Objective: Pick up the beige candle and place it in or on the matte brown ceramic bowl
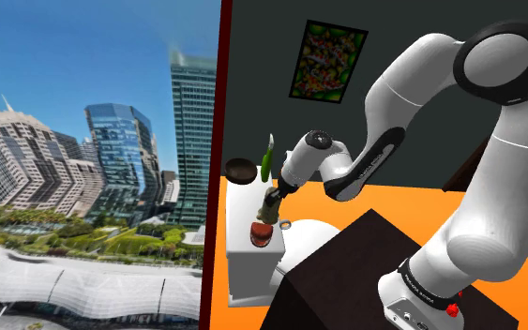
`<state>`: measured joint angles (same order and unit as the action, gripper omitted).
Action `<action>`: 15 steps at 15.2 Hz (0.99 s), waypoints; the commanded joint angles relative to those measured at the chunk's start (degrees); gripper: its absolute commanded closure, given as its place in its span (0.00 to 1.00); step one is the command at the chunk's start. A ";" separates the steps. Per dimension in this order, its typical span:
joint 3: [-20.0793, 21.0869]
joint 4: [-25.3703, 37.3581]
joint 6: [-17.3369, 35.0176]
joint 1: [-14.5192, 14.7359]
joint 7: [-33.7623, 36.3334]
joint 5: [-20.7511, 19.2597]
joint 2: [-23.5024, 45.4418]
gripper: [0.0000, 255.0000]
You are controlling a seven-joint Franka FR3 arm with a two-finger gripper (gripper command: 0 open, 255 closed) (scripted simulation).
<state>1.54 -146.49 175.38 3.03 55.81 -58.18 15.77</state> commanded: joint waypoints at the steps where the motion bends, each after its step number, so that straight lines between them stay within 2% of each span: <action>1: 2.80 -1.06 -1.16 -2.21 -3.98 4.24 -1.95 1.00; 6: 9.48 -3.50 -3.83 -7.20 -13.90 15.46 -7.00 1.00; 10: 13.83 -4.96 -6.02 -9.89 -21.95 25.17 -11.04 1.00; 11: 13.80 -4.99 -6.05 -9.82 -22.10 25.35 -11.11 1.00; 15: 14.34 3.17 -9.23 -12.08 -28.63 29.44 -6.14 1.00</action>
<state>15.64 -145.40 167.06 -8.40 29.12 -30.06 8.45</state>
